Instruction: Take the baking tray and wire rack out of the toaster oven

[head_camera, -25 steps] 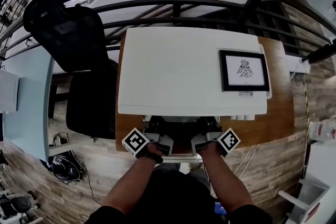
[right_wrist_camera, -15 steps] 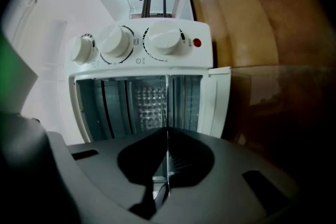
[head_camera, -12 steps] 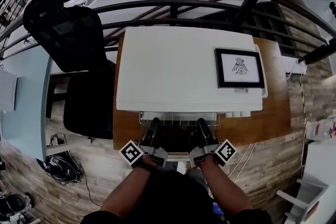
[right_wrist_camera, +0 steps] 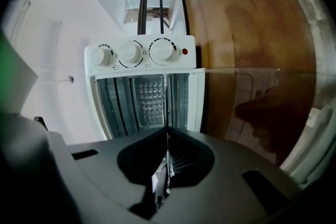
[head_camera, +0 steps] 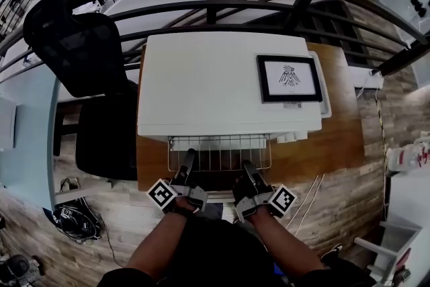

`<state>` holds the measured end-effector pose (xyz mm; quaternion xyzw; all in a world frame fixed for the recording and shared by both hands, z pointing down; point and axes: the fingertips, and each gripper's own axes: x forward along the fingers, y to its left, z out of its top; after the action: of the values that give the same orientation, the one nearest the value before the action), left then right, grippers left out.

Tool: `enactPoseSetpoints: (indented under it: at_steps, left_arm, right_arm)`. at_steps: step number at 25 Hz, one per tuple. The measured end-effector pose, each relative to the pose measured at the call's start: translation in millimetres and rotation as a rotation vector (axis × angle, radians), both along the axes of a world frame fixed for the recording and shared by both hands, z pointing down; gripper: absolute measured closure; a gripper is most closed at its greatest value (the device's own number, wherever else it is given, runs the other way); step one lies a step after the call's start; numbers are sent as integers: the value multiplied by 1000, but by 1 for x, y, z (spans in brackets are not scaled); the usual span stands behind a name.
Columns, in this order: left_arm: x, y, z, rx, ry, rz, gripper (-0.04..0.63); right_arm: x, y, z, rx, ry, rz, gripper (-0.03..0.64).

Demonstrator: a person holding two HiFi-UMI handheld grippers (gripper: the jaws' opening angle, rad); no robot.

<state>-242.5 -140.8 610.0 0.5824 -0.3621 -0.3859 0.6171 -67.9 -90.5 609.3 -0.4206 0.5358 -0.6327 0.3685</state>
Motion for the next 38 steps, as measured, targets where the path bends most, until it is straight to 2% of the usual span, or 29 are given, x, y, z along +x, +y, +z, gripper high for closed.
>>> enactPoseSetpoints:
  at_steps: [4,10,13,19,32,38]
  left_arm:
    - [1,4,1,8,14,-30,540]
    - [-1,17,-1,20,11,-60,543]
    - [-3,25,-5,32,35,-69,580]
    - [-2,43,-3,39,66,-64,584]
    - [-2,66,-11,62,70,-62,584]
    - [1,74,-17,64,70,-62,584]
  right_arm:
    - [-3,15,-1,-16,-22,-21,620]
    - [-5,29,-4,-24,-16,-112,620]
    - [-9,37,-5,-27,-19,-157,620]
    - [-10,50,-4,-12,-1,-235,620]
    - [-9,69,-12,-5,-49,-240,620]
    - [-6,72,-19,11,-40,-246,620]
